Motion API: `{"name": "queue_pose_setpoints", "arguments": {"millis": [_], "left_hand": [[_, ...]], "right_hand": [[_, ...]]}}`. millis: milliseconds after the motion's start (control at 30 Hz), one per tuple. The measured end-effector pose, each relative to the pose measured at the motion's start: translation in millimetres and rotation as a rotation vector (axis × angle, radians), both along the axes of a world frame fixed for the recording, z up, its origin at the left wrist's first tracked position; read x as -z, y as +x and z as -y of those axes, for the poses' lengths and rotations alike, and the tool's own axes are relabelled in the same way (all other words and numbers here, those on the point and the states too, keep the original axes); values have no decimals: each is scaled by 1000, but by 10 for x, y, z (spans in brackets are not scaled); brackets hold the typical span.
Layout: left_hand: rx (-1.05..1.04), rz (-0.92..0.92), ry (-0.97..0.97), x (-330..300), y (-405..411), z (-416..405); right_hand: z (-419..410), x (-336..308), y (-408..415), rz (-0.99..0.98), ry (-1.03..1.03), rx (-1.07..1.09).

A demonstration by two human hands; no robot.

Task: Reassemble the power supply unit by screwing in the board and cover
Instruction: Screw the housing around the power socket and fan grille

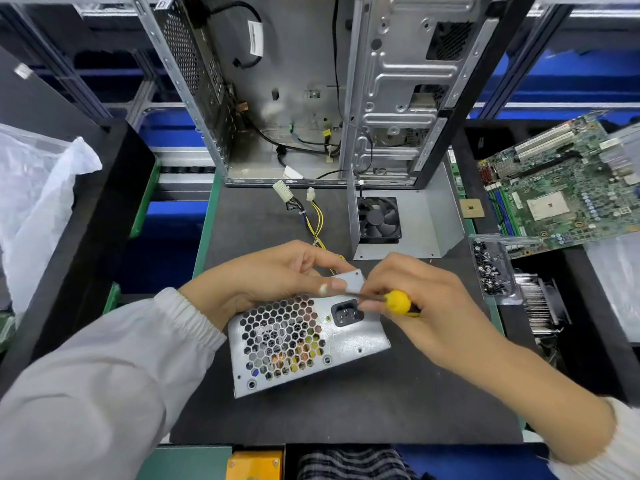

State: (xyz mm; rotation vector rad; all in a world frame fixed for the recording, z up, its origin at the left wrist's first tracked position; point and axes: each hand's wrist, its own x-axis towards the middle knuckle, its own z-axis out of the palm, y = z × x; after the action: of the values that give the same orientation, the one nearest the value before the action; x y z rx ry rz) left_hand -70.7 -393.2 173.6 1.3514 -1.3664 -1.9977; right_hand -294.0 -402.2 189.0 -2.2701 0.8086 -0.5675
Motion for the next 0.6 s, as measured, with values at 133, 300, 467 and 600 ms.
{"name": "queue_pose_setpoints", "arguments": {"millis": [133, 300, 467, 600], "left_hand": [[-1, 21, 5, -6, 1, -15], [-7, -7, 45, 4, 6, -4], [-1, -11, 49, 16, 10, 4], [9, -15, 39, 18, 12, 14]], "right_hand": [[6, 144, -7, -133, -384, -35], [14, 233, -53, -108, -529, -55], [21, 339, -67, -47, -657, -82], [-5, 450, -82, 63, -554, -90]]}}
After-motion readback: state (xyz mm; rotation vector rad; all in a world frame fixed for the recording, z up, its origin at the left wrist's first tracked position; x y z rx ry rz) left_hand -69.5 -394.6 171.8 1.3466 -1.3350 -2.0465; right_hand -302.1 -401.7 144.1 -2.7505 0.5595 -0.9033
